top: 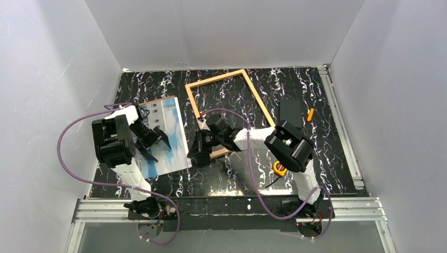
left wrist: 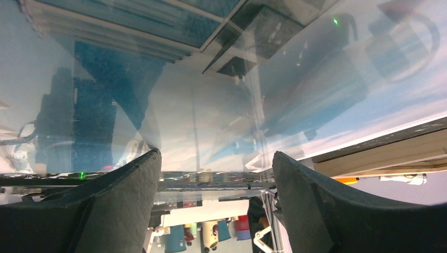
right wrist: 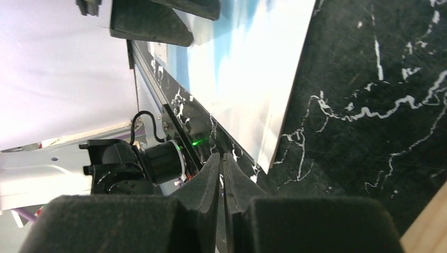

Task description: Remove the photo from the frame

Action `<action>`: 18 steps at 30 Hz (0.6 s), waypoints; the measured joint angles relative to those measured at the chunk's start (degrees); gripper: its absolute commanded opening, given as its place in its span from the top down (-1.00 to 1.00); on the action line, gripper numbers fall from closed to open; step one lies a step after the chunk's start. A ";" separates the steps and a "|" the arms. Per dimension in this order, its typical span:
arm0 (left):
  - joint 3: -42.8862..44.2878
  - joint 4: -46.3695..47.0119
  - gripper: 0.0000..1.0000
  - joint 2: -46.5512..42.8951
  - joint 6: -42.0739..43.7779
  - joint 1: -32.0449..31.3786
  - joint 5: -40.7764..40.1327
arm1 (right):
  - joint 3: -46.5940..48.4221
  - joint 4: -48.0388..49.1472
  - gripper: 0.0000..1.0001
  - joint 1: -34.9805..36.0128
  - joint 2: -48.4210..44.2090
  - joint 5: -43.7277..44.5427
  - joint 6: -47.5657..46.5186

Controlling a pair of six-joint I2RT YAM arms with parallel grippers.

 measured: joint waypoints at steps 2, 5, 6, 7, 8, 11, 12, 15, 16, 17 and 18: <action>0.00 0.00 -0.53 0.00 0.02 0.00 0.02 | 0.00 0.74 0.59 0.00 -0.37 -0.09 0.13; 0.00 0.00 -0.53 0.00 0.04 0.00 0.02 | 0.00 0.07 0.45 0.00 -0.37 0.24 0.50; 0.00 0.00 -0.53 0.02 0.09 0.00 0.02 | -0.17 -0.24 0.39 0.02 -0.37 0.52 0.72; 0.00 0.00 -0.53 0.02 0.11 0.00 0.02 | -0.48 -0.28 0.35 0.02 -0.44 0.74 1.03; 0.00 0.00 -0.53 0.02 0.13 0.00 0.02 | -1.29 -0.07 0.33 0.11 -0.61 0.98 1.31; 0.00 0.00 -0.53 0.02 0.13 0.00 0.02 | -4.44 0.35 0.33 0.33 -1.03 1.51 2.62; 0.00 0.00 -0.53 0.02 0.13 0.00 0.04 | -5.29 0.35 0.33 0.48 -1.01 1.57 3.34; 0.00 -0.02 -0.53 0.04 0.13 0.00 0.02 | -5.88 0.85 0.31 1.20 -0.83 1.53 4.48; 0.00 -0.02 -0.53 0.04 0.13 0.00 0.04 | -5.88 1.53 0.31 1.42 -0.63 1.42 5.01; 0.00 0.00 -0.53 0.04 0.13 0.00 0.02 | -5.88 2.45 0.31 1.64 -0.31 1.33 5.40; 0.00 0.00 -0.53 0.04 0.13 0.00 0.04 | -5.88 3.34 0.31 1.79 0.09 1.14 5.81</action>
